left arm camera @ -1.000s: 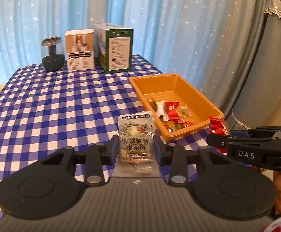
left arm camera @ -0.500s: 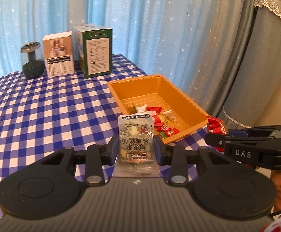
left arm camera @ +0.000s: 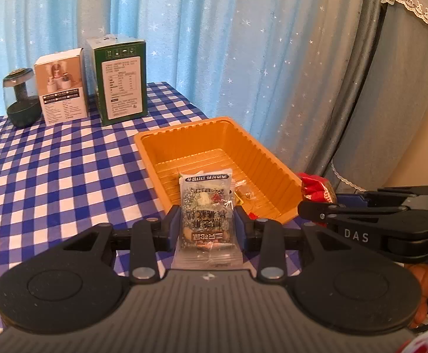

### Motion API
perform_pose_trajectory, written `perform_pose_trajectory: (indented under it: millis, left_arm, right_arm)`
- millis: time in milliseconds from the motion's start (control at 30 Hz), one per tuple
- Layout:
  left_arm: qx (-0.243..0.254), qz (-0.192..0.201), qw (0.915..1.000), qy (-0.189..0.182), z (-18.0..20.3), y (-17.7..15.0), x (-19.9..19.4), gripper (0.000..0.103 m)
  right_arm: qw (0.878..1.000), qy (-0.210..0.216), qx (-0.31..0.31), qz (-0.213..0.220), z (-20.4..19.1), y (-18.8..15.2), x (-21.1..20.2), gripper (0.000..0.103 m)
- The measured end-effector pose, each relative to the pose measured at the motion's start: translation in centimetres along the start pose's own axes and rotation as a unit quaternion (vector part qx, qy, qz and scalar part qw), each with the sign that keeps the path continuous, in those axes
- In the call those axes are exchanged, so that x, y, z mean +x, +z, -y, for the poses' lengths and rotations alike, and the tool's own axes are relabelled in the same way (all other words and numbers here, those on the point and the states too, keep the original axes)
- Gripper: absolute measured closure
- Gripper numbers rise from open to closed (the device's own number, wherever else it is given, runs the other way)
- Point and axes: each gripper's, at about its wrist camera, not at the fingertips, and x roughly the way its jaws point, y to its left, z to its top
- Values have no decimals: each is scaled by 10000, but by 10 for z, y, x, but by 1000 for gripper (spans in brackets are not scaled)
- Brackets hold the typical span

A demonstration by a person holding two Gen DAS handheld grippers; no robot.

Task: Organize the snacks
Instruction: 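Lower the biscuit and red candy into the tray and open both tools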

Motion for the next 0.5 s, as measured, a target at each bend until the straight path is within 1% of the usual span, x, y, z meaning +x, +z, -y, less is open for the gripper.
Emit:
perform_pose_trajectory:
  millis: [500]
  left_arm:
    - [12,-119,9999,-90,-1,14,49,69]
  right_arm:
    - [10000,-45,-11,-20,18,23,34,71]
